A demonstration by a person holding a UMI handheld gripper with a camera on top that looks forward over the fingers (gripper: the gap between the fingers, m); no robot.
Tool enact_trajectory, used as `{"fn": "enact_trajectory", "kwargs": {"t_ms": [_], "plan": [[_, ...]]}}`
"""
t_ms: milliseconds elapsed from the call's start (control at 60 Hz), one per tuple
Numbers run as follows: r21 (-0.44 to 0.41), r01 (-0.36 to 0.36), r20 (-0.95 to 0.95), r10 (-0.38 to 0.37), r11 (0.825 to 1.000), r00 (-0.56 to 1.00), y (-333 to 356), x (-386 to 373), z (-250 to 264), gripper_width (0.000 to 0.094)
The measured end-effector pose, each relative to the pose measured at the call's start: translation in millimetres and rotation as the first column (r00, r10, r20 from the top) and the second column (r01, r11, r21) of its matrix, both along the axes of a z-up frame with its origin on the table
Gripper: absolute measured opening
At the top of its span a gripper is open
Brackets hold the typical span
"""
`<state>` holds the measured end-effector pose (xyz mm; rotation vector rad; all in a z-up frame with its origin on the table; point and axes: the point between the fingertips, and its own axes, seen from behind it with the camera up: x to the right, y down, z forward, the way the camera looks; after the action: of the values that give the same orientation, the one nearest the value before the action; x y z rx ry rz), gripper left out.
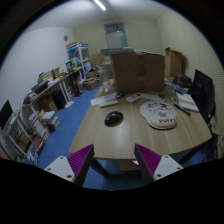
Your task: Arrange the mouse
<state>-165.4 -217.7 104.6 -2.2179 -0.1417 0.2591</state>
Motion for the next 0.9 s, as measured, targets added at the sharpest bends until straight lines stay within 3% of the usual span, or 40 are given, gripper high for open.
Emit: {"fn": "enact_trajectory", "kwargs": {"t_ms": [150, 400, 583, 633, 900], "plan": [[-0.005, -0.053, 0.017, 0.053, 0.999, 0.998, 21, -24, -11, 0.0837], [-0.023, -0.077, 0.006, 0.077, 0.997, 0.997, 95, -45, -60, 0.0830], [-0.065, -0.064, 0.000, 0.064, 0.996, 0.998, 145, -65, -115, 0.0833], [-0.019, -0.067, 0.025, 0.068, 0.998, 0.997, 163, -67, -111, 0.0827], [-0.014, 0.004, 0.066, -0.003, 1.000, 0.998, 244, -77, -116, 0.0825]]}}
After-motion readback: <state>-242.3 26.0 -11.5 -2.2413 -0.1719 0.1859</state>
